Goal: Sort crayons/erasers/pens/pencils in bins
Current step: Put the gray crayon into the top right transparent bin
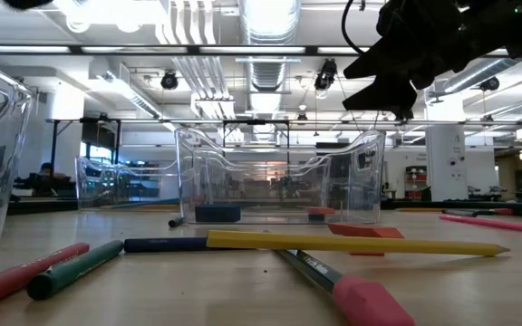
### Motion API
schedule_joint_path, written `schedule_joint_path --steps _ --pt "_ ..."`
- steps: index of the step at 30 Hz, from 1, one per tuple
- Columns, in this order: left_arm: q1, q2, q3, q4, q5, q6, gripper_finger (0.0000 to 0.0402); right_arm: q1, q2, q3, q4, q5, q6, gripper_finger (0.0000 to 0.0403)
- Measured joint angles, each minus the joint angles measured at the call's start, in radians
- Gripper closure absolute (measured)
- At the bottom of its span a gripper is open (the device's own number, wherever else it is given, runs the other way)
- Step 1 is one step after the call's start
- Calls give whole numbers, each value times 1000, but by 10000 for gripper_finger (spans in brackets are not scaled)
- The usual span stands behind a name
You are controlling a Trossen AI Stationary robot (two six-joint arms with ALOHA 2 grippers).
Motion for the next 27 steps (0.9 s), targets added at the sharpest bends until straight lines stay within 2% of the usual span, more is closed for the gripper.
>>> schedule_joint_path --steps 5,9,14,20,23,27 --pt "28 -23 0 135 -111 54 267 0 0 0 0 0 0 33" --pt "65 -36 0 152 -184 52 267 0 0 0 0 0 0 33" --pt "125 -35 -1 163 -184 75 267 0 0 0 0 0 -1 33" --pt "258 4 -18 190 -177 170 266 0 0 0 0 0 -3 33" --pt "325 24 -35 290 -102 269 253 0 0 0 0 0 -6 33" --pt "407 43 -37 417 -19 392 212 0 0 0 0 0 -20 33"
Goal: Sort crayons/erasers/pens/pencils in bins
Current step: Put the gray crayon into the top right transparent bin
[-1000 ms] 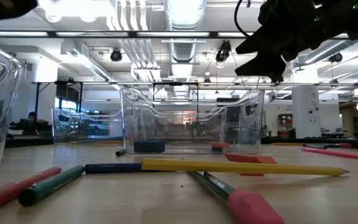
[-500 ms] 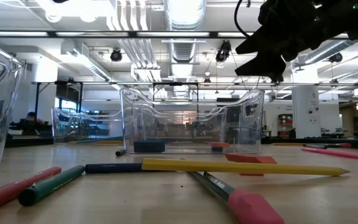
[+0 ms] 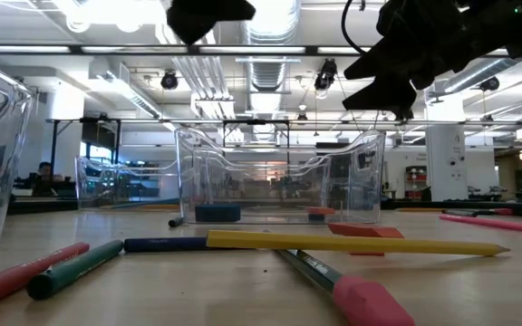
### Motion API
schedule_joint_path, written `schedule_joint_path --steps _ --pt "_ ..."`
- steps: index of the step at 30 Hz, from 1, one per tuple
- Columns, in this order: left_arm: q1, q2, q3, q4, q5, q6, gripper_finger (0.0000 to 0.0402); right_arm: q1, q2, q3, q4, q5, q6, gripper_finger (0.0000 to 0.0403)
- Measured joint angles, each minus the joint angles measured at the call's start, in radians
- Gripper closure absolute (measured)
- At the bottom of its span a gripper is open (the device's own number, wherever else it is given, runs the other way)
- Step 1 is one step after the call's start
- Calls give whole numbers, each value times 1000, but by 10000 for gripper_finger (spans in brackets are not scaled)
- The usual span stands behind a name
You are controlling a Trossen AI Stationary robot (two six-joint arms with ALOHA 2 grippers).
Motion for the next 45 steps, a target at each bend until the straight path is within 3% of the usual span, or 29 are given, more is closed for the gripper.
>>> schedule_joint_path --steps 7,20,23,26,30,33,40,45 --pt "127 -12 0 27 -49 51 141 0 0 0 -18 0 -5 33" --pt "181 -33 -3 -374 -103 -128 134 0 0 1 -56 4 -18 33" --pt "181 -34 -3 -364 -103 -135 134 0 -27 59 -250 59 -43 33" --pt "178 -53 -1 -357 -105 -130 134 1 -68 160 -556 229 38 33" --pt "173 -96 -22 -249 -157 -119 134 6 -95 224 -896 503 244 33" --pt "152 -121 -53 -60 -162 -43 134 -7 -107 222 -1028 612 366 33" --pt "140 -161 -187 296 -161 58 134 -155 -109 148 -1060 443 434 33" --pt "138 -165 -269 435 -161 58 134 -318 -105 73 -1039 384 437 33"
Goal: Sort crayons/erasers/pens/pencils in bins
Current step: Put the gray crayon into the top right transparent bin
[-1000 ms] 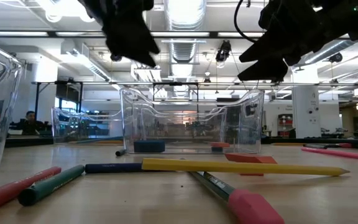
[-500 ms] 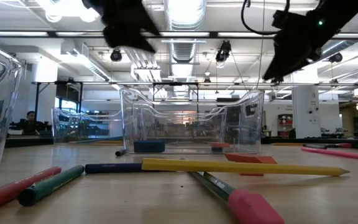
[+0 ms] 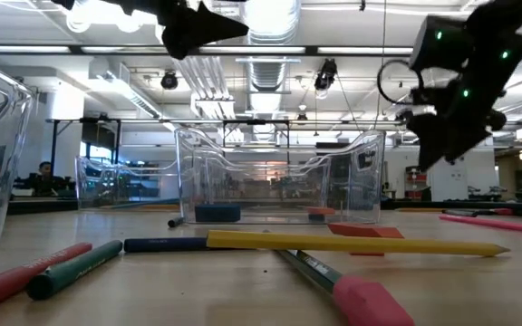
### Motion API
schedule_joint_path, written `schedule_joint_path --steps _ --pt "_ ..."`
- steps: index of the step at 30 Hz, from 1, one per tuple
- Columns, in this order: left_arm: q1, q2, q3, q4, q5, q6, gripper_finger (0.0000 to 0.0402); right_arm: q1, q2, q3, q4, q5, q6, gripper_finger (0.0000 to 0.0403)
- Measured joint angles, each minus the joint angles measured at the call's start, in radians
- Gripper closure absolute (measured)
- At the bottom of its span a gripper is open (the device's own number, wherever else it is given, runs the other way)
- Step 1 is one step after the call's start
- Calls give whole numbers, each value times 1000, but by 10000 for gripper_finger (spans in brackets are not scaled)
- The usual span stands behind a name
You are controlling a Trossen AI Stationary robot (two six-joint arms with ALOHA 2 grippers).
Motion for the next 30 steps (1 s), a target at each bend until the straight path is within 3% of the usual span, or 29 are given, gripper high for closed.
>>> schedule_joint_path --steps 6,11,18,30 --pt "1 0 -29 24 0 0 134 -174 1 -100 81 -54 2 33" --pt "1 0 -30 50 1 0 134 -248 2 -179 222 -132 -16 33" --pt "1 1 -30 47 1 -1 134 -267 3 -265 322 -150 14 55" --pt "1 1 -46 96 1 -3 134 -267 2 -331 379 -168 56 139"
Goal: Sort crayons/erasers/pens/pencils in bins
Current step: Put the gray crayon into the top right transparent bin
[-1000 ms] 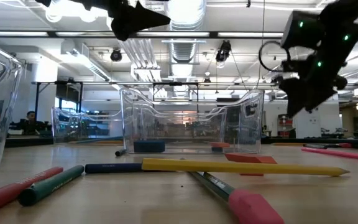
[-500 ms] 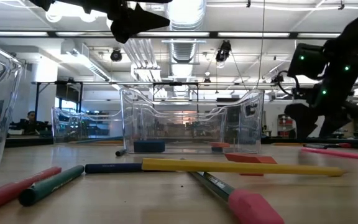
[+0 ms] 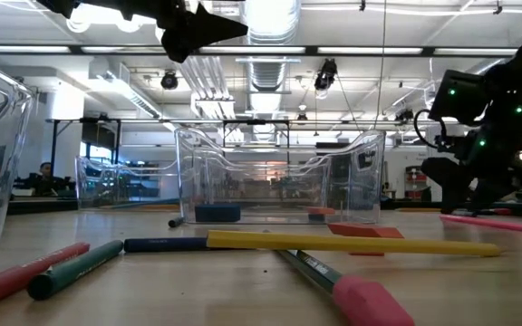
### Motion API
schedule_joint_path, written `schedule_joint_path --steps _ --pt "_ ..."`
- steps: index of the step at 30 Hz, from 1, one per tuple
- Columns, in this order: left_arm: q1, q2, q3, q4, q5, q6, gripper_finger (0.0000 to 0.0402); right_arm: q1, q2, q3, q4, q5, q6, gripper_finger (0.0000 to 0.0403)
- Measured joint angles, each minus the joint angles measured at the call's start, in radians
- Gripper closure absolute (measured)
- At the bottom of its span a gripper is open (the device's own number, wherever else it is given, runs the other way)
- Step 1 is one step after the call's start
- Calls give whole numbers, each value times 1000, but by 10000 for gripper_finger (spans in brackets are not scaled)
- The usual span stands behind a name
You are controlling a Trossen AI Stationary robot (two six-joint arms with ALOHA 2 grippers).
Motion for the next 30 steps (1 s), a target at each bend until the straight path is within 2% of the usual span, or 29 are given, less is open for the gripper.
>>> schedule_joint_path --steps 10,23,26,30 --pt "0 0 -1 0 0 0 134 0 0 -62 51 -11 9 249" --pt "0 35 -2 7 0 -24 134 0 1 -66 71 -8 -6 371" --pt "0 35 -2 8 0 -24 134 0 -2 -62 74 -5 -21 386" --pt "0 35 -1 9 0 -24 134 0 -3 -16 57 0 -39 385"
